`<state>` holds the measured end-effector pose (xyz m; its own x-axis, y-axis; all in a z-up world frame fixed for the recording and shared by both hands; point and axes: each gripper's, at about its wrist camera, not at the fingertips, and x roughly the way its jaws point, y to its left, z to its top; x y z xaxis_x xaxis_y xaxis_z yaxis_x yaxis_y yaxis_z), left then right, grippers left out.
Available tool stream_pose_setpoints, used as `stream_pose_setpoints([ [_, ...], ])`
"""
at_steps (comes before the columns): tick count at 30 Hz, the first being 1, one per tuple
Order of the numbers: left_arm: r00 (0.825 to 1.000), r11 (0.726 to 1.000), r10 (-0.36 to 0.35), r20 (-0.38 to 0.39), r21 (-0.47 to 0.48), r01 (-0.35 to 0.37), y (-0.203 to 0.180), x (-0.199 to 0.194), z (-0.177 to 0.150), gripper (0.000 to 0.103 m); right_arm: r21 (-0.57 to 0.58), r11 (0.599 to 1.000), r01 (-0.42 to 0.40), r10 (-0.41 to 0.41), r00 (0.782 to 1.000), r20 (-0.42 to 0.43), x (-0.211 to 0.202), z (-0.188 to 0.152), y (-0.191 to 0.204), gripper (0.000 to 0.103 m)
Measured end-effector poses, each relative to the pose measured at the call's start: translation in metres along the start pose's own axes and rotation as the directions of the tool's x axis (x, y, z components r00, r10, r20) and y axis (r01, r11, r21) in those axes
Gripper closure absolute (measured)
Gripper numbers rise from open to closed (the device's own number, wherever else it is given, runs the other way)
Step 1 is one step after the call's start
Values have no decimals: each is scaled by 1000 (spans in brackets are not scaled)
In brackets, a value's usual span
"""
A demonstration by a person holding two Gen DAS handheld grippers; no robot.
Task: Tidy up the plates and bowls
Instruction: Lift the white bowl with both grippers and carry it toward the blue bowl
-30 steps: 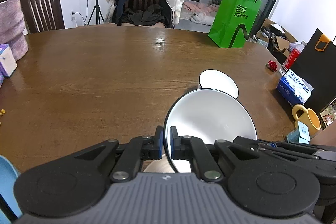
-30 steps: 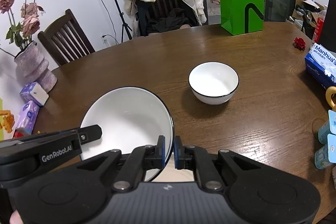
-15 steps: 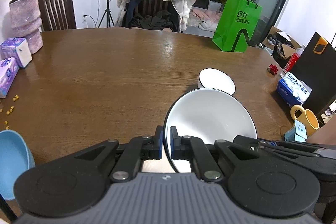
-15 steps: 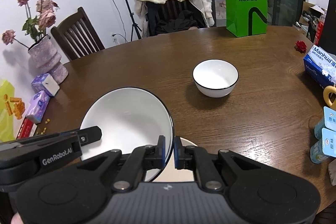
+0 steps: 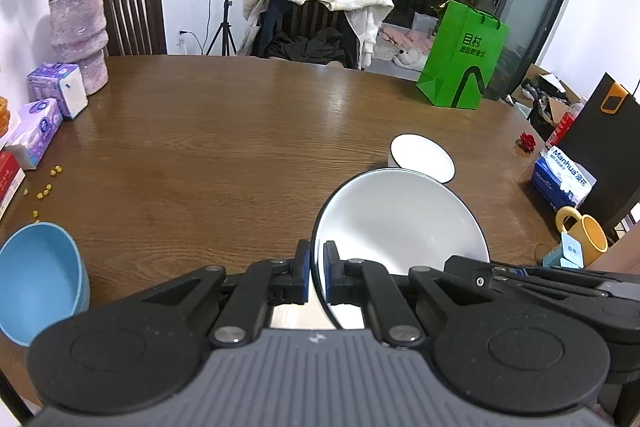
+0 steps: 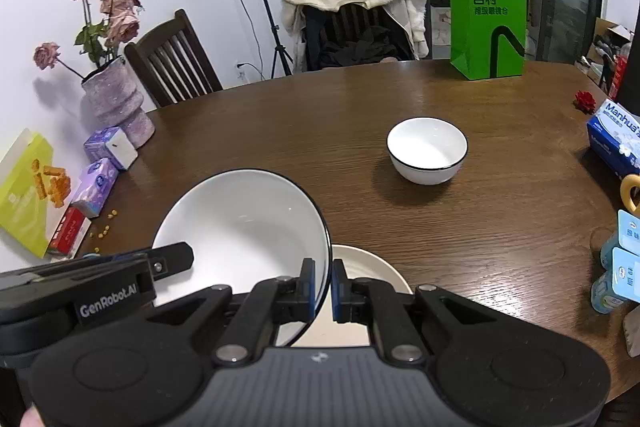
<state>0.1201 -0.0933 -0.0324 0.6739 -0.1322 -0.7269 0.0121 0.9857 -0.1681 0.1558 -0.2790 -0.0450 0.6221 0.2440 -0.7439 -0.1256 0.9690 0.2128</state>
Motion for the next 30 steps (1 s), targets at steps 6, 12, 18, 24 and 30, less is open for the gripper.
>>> stream_pose_setpoints([
  [6, 1000, 1000, 11, -1, -9, -11, 13, -8, -4, 96, -18, 1000, -8, 8, 1000, -6, -1, -6, 15, 95],
  [12, 1000, 999, 27, 6, -17, -27, 31, -19, -7, 96, -29, 999, -27, 27, 1000, -5, -2, -10, 33, 95],
  [18, 999, 999, 43, 3, -27, -43, 51, -28, -6, 96, -40, 998, -42, 41, 999, -11, -1, -14, 54, 95],
  [24, 999, 998, 46, 5, -38, -46, 70, -33, -4, 96, -50, 998, -46, 45, 999, -19, 1, -15, 76, 95],
  [30, 999, 998, 48, -2, -49, -48, 87, -34, -1, 96, -62, 997, -45, 43, 999, -29, 5, -15, 94, 95],
])
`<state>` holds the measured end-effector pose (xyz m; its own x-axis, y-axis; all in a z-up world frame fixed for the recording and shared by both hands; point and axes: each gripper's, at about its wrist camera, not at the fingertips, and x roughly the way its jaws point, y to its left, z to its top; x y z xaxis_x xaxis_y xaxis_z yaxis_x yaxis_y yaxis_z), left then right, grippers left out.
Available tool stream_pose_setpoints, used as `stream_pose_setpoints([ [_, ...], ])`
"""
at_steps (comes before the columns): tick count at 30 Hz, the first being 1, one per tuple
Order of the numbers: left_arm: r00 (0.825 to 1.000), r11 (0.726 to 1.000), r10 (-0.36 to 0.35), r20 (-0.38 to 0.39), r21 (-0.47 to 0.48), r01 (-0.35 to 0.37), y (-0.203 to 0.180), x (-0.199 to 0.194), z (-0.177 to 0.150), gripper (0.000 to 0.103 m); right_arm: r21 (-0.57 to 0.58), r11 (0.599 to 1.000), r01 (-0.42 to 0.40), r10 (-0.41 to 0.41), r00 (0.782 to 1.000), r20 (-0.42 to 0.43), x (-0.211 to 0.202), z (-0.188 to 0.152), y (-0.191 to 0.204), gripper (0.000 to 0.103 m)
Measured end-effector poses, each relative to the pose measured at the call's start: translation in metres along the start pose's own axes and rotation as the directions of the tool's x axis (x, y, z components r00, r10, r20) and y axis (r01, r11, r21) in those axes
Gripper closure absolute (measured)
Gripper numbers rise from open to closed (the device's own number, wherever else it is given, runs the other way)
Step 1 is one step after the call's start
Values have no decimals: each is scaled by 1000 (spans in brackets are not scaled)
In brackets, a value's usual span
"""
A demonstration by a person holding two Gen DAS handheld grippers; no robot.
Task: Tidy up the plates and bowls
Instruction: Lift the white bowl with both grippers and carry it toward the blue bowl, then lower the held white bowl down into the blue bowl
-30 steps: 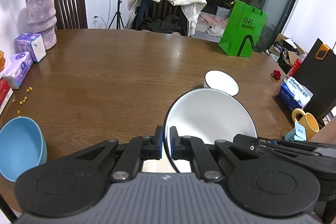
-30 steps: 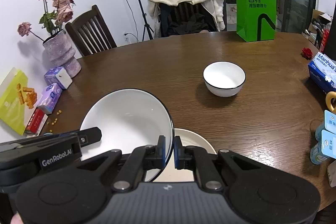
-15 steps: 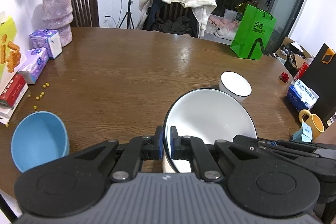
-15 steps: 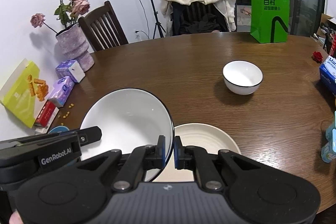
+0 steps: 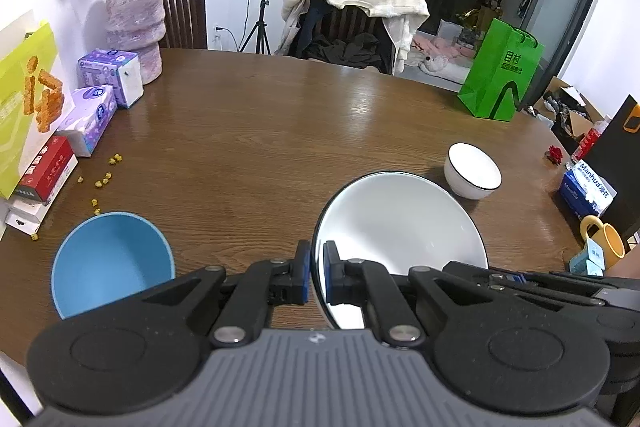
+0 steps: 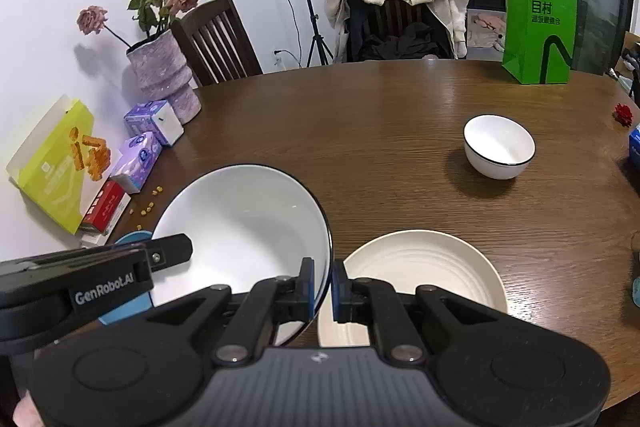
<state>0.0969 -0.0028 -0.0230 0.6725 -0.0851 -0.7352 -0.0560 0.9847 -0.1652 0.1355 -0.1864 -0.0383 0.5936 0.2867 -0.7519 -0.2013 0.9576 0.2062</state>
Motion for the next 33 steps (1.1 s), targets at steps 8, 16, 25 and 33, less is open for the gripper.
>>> stream_pose_setpoints([
  [8, 1000, 1000, 10, -6, -20, -10, 25, -1, 4, 96, -19, 1000, -6, 5, 1000, -14, 10, 5, 24, 95],
  [16, 1000, 999, 26, -3, -46, -26, 53, -4, 10, 96, -45, 999, -23, 22, 999, -27, 21, 11, 52, 95],
  [25, 999, 996, 44, 0, -76, -44, 84, -6, 16, 96, -76, 996, -42, 39, 999, -36, 33, 19, 83, 95],
  [33, 998, 993, 64, -5, -101, -64, 110, -9, 18, 96, -96, 994, -59, 54, 997, -51, 43, 20, 108, 95],
])
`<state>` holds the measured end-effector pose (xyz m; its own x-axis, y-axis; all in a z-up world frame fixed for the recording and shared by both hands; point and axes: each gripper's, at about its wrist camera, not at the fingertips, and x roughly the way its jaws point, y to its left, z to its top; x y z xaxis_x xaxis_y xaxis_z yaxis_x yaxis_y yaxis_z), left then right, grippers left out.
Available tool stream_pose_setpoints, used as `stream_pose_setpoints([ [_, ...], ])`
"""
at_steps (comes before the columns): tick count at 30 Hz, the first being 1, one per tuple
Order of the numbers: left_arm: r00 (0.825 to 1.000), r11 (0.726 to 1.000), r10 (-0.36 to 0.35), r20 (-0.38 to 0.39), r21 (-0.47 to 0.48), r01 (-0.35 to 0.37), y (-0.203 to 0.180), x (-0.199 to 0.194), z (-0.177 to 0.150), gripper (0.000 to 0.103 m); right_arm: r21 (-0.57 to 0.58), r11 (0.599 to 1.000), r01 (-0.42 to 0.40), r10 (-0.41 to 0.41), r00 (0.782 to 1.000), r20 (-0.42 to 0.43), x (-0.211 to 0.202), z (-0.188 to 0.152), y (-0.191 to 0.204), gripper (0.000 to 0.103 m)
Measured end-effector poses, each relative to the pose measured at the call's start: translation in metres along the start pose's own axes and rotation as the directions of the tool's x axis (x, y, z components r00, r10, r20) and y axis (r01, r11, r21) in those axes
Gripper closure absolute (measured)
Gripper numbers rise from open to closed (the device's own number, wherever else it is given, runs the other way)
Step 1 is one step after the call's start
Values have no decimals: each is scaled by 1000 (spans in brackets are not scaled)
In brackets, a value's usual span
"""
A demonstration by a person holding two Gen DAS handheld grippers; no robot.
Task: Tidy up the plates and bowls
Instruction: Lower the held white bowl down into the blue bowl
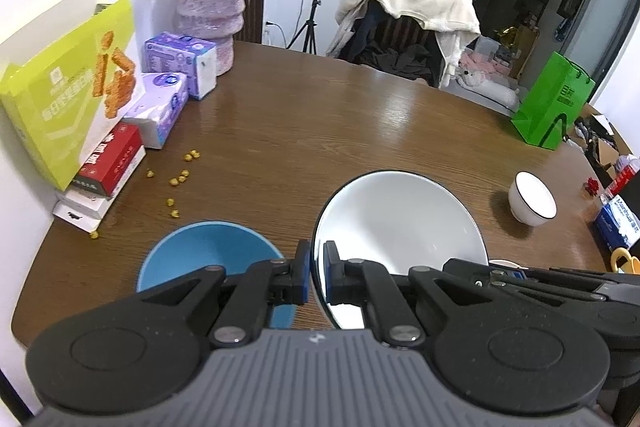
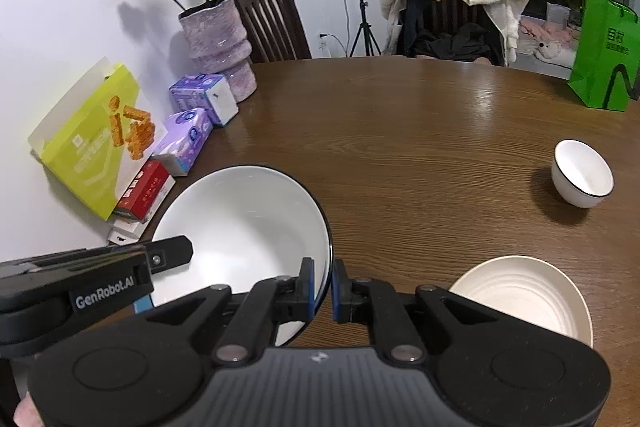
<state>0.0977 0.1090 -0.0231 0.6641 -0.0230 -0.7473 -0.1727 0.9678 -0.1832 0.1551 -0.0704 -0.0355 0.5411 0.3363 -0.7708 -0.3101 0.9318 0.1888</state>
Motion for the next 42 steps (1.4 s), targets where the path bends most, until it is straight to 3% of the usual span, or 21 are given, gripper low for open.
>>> stream_pose_setpoints([
  [18, 999, 998, 29, -15, -55, -29, 57, 5, 6, 96, -45, 999, -29, 27, 999, -40, 30, 10, 54, 95],
  [42, 995, 994, 39, -88, -99, -48, 107, 31, 3, 96, -84, 996, -36, 25, 991, -128, 73, 11, 92, 95],
])
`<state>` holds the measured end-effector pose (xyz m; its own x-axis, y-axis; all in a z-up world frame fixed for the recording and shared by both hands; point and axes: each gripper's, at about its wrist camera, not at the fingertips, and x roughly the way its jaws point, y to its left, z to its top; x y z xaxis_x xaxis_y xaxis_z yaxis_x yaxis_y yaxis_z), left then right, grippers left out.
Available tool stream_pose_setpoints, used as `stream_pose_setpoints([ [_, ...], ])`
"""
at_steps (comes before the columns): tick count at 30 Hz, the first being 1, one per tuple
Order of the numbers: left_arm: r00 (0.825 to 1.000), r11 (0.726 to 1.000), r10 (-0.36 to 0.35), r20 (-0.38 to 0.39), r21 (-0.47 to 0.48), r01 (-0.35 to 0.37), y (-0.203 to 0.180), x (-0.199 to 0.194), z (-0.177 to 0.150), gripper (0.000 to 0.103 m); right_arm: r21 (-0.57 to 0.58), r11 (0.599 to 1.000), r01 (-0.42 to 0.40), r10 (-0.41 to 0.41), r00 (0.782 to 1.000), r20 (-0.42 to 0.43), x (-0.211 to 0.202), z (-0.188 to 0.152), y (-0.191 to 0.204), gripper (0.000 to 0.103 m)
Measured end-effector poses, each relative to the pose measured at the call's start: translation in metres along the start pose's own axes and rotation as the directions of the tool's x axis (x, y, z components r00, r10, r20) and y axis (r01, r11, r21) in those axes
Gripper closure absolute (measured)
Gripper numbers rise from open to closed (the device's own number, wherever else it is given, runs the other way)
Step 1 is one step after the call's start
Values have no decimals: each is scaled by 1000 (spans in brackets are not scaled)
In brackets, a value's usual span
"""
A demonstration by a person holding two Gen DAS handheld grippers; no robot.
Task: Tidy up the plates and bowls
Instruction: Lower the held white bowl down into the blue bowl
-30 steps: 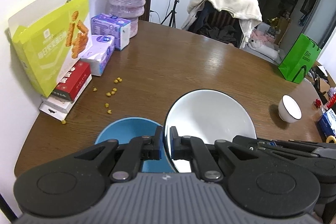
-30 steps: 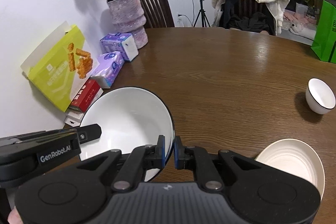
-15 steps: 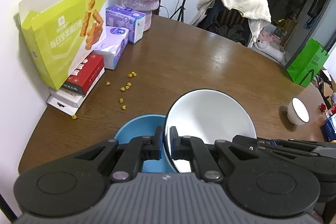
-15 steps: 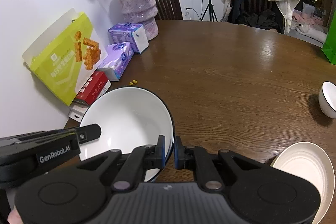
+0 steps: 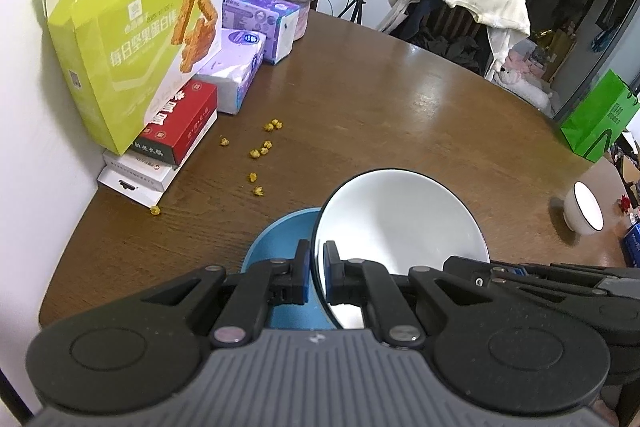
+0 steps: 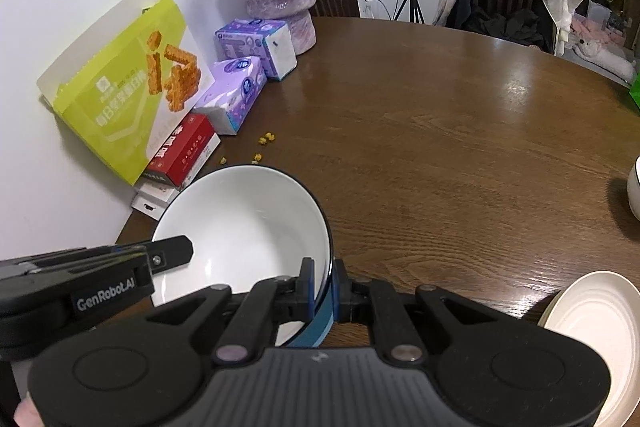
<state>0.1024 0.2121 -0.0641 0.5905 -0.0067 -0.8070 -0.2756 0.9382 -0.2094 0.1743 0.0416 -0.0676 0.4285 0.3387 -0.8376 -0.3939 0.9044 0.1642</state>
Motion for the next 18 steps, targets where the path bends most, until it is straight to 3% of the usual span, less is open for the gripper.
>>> stream_pose_setpoints([
  [18, 996, 999, 4, -90, 34, -1, 18, 37, -5, 96, 2, 1000, 10, -10, 997, -81, 42, -5, 6, 95],
])
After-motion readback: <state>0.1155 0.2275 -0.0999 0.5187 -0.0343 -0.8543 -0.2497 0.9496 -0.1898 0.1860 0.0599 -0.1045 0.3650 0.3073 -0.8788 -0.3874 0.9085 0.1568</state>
